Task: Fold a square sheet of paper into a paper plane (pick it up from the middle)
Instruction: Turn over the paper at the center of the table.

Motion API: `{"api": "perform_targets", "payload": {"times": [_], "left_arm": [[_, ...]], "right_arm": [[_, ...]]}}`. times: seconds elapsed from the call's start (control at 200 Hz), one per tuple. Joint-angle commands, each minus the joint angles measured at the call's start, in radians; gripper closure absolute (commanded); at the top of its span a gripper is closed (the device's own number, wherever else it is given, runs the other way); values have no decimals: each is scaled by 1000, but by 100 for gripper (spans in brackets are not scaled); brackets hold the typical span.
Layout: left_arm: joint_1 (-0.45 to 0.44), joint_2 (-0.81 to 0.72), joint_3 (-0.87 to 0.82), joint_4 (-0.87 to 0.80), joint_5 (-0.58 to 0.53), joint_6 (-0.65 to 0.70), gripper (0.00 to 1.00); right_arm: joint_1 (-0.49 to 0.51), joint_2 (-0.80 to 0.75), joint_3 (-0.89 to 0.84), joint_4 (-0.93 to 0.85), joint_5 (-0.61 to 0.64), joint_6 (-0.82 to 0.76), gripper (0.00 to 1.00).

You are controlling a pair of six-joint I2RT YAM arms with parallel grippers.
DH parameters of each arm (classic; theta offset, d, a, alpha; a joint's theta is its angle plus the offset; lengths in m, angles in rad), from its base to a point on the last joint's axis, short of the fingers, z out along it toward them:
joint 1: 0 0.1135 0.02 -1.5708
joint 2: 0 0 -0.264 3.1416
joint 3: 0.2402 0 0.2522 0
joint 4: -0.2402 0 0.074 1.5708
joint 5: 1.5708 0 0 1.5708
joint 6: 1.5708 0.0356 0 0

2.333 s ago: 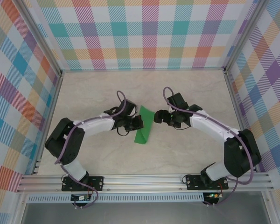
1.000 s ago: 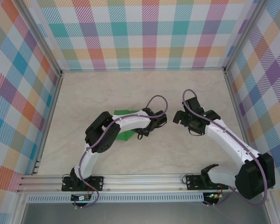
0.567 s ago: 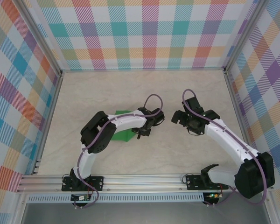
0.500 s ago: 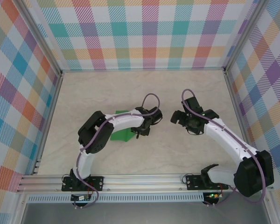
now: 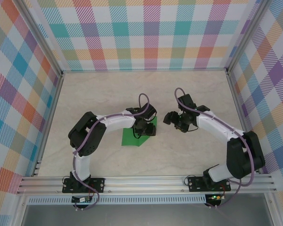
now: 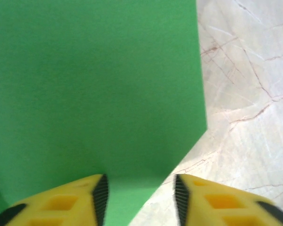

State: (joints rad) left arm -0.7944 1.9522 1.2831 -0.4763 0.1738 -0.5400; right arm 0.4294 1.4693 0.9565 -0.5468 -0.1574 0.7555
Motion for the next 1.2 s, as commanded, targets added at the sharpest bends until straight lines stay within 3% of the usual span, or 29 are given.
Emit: {"api": "perform_targets", "payload": {"times": [0.0,0.145,0.28,0.625,0.94,1.11,1.195], "left_arm": [[12,-13,-40,18,52,-24,69],[15,-22,-64,18,37,-32,82],[17,-27,-72,13,27,-37,86],[20,-95,-68,2,28,-91,87],[52,-325,-232,-38,-46,-291,64],[139,-436,-365,-38,-39,-353,36],[180,-465,-409,-39,-26,-369,27]], "right_arm": [[19,75,52,80,-135,19,42],[64,184,109,96,-161,34,67],[98,269,143,126,-205,46,81],[118,382,140,117,-176,42,88],[118,382,75,116,-141,39,89],[118,387,71,111,-131,31,89],[118,390,73,111,-133,31,89]]}}
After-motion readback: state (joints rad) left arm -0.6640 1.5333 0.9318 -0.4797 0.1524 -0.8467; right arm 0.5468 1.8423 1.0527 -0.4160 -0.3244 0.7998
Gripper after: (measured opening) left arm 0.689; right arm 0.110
